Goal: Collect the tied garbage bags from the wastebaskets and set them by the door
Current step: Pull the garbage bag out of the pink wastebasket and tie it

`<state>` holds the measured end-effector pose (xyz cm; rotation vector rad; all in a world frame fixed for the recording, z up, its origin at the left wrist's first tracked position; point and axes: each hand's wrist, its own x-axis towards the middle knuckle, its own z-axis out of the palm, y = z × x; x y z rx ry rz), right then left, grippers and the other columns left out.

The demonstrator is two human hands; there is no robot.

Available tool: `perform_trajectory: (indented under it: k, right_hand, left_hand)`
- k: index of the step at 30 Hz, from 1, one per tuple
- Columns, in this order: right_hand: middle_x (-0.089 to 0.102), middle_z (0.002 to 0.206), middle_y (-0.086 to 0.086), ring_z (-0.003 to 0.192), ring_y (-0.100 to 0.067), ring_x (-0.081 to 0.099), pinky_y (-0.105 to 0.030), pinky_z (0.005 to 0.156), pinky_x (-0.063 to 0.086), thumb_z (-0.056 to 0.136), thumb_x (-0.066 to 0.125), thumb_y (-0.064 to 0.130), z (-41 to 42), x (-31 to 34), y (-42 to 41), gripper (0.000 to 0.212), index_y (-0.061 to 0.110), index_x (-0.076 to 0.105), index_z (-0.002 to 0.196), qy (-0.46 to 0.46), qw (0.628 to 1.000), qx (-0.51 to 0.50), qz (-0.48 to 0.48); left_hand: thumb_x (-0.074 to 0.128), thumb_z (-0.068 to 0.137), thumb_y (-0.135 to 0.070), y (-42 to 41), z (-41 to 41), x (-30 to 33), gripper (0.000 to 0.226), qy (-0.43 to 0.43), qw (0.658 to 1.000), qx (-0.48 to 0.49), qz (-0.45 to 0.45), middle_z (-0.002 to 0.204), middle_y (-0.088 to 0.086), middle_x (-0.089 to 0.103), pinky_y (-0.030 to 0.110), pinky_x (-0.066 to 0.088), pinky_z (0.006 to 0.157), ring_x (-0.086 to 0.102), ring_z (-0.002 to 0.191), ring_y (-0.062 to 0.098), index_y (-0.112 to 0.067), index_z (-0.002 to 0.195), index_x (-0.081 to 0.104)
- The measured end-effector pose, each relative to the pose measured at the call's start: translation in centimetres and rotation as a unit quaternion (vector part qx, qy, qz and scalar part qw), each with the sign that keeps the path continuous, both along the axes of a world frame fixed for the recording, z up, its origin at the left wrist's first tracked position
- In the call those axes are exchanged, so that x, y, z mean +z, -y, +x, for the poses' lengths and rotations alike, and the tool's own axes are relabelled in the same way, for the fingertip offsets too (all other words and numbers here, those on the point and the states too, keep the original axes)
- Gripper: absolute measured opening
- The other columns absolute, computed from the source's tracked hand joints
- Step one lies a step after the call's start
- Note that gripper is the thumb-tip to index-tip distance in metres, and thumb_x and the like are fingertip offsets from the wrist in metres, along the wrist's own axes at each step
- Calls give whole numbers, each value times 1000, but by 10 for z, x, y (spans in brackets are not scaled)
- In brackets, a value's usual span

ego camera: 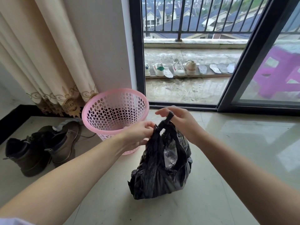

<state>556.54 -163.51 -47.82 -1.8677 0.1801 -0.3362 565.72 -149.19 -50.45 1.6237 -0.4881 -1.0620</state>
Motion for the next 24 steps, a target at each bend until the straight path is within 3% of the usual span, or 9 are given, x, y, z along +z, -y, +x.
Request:
perform_trajectory:
  k: [2, 3, 5, 8, 10, 13, 17, 20, 24]
  right_hand:
    - [69, 89, 8, 90, -7, 61, -29, 93, 45, 95, 51, 26, 2, -7, 8, 23, 23, 69, 81, -14, 997, -41, 63]
    - [68, 85, 8, 89, -10, 60, -32, 93, 44, 96, 49, 28, 1, -13, 15, 26, 21, 68, 79, -30, 995, -65, 76]
    - [66, 85, 5, 87, -13, 59, -32, 87, 44, 97, 47, 30, -4, -31, 34, 27, 17, 65, 82, -81, 989, -108, 53]
    - [66, 85, -6, 81, -18, 59, -30, 69, 40, 98, 47, 26, -24, -68, 65, 27, 10, 64, 84, -176, 972, -148, -41]
    - [65, 82, -14, 84, -27, 62, -31, 67, 37, 95, 47, 19, -41, -91, 87, 26, 3, 63, 81, -232, 955, -170, -77]
    - [69, 92, -21, 89, -32, 65, -30, 67, 39, 92, 47, 14, -66, -114, 109, 23, 0, 66, 92, -316, 924, -194, -93]
    - [70, 93, -11, 82, -26, 63, -25, 63, 40, 93, 45, 13, -83, -124, 116, 24, 5, 67, 96, -379, 904, -171, -103]
    - [67, 83, -4, 74, -18, 61, -23, 62, 42, 95, 41, 11, -79, -121, 112, 25, 5, 65, 101, -376, 909, -163, -82]
    - [65, 97, -10, 85, -18, 62, -34, 83, 51, 98, 42, 11, -66, -104, 109, 18, 4, 59, 103, -371, 917, -95, 115]
  left_hand:
    - [56, 91, -13, 1, -1, -7, 3, 143, 983, -37, 111, 83, 5, 58, 22, 50, 62, 57, 72, 12, -10, 91, 57]
    - [56, 90, -15, -1, 0, -12, 7, 193, 966, -56, 160, 81, 3, 56, 21, 50, 62, 55, 74, 13, -13, 84, 54]
    - [52, 88, -12, -10, 5, -24, 16, 237, 937, -87, 241, 77, 1, 53, 23, 50, 60, 53, 76, 15, -16, 73, 48]
    - [47, 86, -10, -33, 18, -42, 12, 239, 900, -104, 349, 79, 2, 50, 24, 52, 56, 52, 77, 17, -13, 75, 47]
    - [49, 88, -15, -52, 23, -51, 7, 215, 881, -111, 406, 89, 5, 53, 27, 54, 57, 53, 76, 17, -9, 89, 52]
    - [44, 91, -19, -78, 32, -61, 25, 166, 856, -130, 473, 99, 7, 57, 35, 57, 70, 58, 81, 19, -7, 109, 55]
    - [41, 92, -22, -96, 43, -65, 22, 129, 832, -153, 518, 86, 3, 62, 41, 57, 79, 60, 72, 15, -10, 97, 59]
    - [40, 91, -17, -100, 48, -66, 21, 156, 834, -145, 509, 83, 3, 63, 36, 57, 73, 64, 68, 15, -10, 96, 59]
    - [39, 77, 2, -104, 60, -65, 20, 310, 839, -126, 429, 75, 8, 67, 27, 51, 59, 65, 57, 16, -12, 71, 51]
